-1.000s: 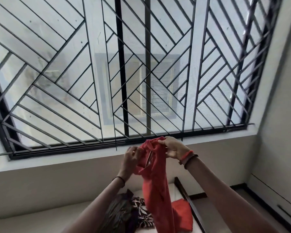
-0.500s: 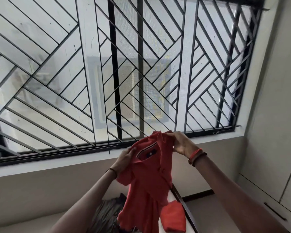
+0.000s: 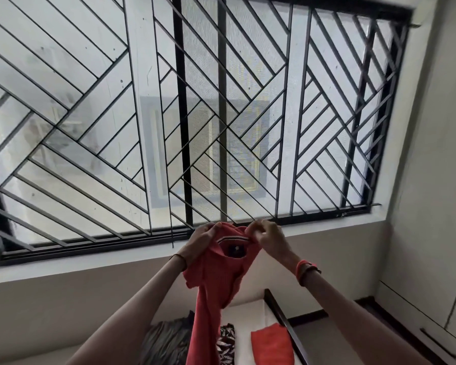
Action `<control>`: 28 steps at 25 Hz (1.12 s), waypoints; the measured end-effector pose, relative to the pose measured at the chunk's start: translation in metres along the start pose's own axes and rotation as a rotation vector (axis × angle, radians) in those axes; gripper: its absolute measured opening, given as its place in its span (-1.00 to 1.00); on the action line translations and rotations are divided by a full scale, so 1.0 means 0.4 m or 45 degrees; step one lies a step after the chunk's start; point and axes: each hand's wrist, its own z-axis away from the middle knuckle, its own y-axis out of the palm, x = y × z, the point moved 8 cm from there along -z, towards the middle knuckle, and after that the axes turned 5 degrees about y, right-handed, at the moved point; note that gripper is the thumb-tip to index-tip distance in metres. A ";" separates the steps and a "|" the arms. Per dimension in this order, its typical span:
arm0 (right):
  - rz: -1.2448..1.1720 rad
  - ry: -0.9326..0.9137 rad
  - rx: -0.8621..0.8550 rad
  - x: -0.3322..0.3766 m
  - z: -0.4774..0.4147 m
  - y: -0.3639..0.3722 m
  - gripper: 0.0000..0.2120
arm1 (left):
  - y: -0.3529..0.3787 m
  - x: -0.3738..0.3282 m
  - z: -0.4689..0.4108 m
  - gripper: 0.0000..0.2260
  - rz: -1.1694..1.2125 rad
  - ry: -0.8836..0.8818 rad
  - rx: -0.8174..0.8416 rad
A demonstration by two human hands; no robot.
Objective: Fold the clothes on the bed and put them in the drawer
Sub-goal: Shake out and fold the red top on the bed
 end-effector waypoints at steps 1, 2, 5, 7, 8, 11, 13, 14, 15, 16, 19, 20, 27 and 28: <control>0.028 -0.054 0.172 0.012 0.009 0.043 -0.83 | 0.001 -0.011 0.000 -0.78 -0.035 0.027 0.014; 0.078 -0.083 0.306 0.015 0.015 0.079 -0.79 | 0.003 -0.018 -0.002 -0.78 -0.064 0.047 0.038; 0.166 -0.239 0.428 0.024 0.022 0.134 -0.36 | 0.010 -0.028 -0.004 -0.73 -0.045 0.074 0.157; 0.150 -0.277 0.410 0.037 0.017 0.148 -0.31 | 0.000 -0.037 0.002 -0.74 -0.039 0.079 0.185; 0.149 -0.278 0.365 0.039 0.009 0.148 -0.34 | -0.006 -0.044 0.006 -0.75 -0.068 0.082 0.183; 0.178 -0.297 0.260 0.055 -0.013 0.149 -0.46 | -0.016 -0.041 0.007 -0.74 -0.128 0.110 0.225; 0.201 -0.338 0.292 0.065 -0.027 0.160 -0.53 | -0.017 -0.016 0.006 -0.71 -0.107 0.077 0.273; 0.213 -0.334 0.299 0.065 -0.034 0.166 -0.59 | -0.020 -0.001 0.008 -0.71 -0.094 0.042 0.267; 0.222 -0.322 0.290 0.068 -0.035 0.167 -0.66 | -0.021 0.014 0.005 -0.70 -0.072 0.016 0.253; 0.235 -0.320 0.267 0.070 -0.034 0.169 -0.72 | -0.020 0.022 0.005 -0.69 -0.055 -0.005 0.240; 0.234 -0.370 0.195 0.078 -0.026 0.176 -0.81 | -0.019 0.023 0.005 -0.64 0.035 -0.051 0.247; 0.208 -0.344 0.180 0.071 -0.027 0.175 -0.78 | -0.025 0.018 0.006 -0.63 0.017 -0.085 0.249; 0.060 -0.108 0.122 0.015 -0.078 0.090 -0.72 | -0.159 0.187 -0.020 -0.69 -0.653 -0.222 0.105; 0.012 -0.098 0.124 0.013 -0.086 0.084 -0.72 | -0.154 0.192 -0.010 -0.70 -0.644 -0.213 0.123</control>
